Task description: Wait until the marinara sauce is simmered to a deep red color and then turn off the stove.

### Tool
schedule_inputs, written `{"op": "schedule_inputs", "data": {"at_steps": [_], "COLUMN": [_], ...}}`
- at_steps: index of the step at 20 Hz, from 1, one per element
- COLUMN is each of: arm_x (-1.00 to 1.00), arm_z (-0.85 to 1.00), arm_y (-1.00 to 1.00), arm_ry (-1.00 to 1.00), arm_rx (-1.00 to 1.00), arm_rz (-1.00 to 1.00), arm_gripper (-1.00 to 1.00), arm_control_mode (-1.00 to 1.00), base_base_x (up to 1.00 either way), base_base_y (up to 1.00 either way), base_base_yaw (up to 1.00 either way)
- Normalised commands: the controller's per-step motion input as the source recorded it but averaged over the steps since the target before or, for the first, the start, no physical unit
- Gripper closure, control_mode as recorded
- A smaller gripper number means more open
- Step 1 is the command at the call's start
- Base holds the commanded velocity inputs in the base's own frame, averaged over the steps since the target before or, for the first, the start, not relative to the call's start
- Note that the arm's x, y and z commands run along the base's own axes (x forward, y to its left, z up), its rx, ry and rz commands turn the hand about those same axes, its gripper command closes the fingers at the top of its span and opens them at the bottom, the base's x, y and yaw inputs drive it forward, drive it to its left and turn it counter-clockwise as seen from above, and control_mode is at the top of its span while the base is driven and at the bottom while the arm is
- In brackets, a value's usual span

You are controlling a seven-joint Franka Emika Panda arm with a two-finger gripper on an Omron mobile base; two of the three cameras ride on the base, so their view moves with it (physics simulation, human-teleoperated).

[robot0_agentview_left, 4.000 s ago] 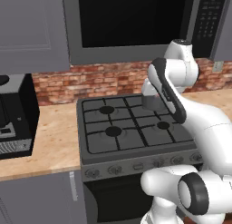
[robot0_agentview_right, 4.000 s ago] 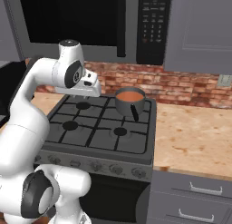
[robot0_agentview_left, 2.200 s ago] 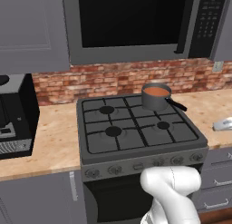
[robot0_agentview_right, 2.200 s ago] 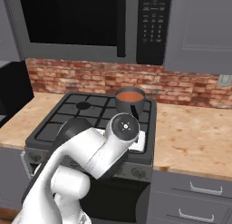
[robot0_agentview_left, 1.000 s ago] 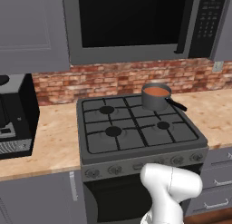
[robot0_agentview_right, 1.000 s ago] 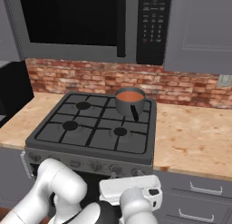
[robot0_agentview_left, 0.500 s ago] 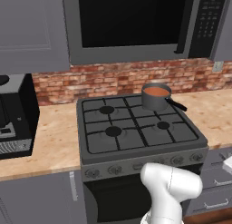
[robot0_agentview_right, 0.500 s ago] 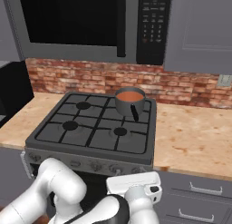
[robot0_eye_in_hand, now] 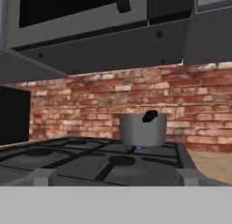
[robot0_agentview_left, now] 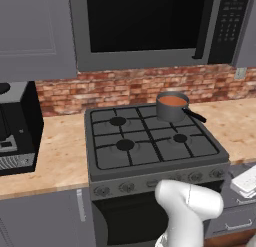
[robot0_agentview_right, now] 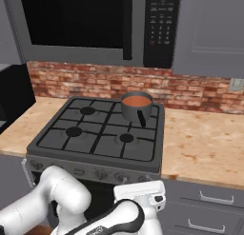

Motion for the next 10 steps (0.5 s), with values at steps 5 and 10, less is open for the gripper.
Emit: {"op": "schedule_inputs", "data": {"at_steps": [5, 10], "arm_x": [0.34, 0.34], "arm_z": [-0.42, -0.4], "arm_y": [0.0, 0.0], "arm_ry": [-0.01, -0.01], "arm_rx": [0.0, 0.0], "arm_rz": [0.0, 0.0], "arm_gripper": [-1.0, -1.0], "arm_control_mode": [-1.0, -1.0], "base_base_x": [0.0, 0.0], "base_base_y": [0.0, 0.0], "base_base_yaw": [0.0, 0.0]}}
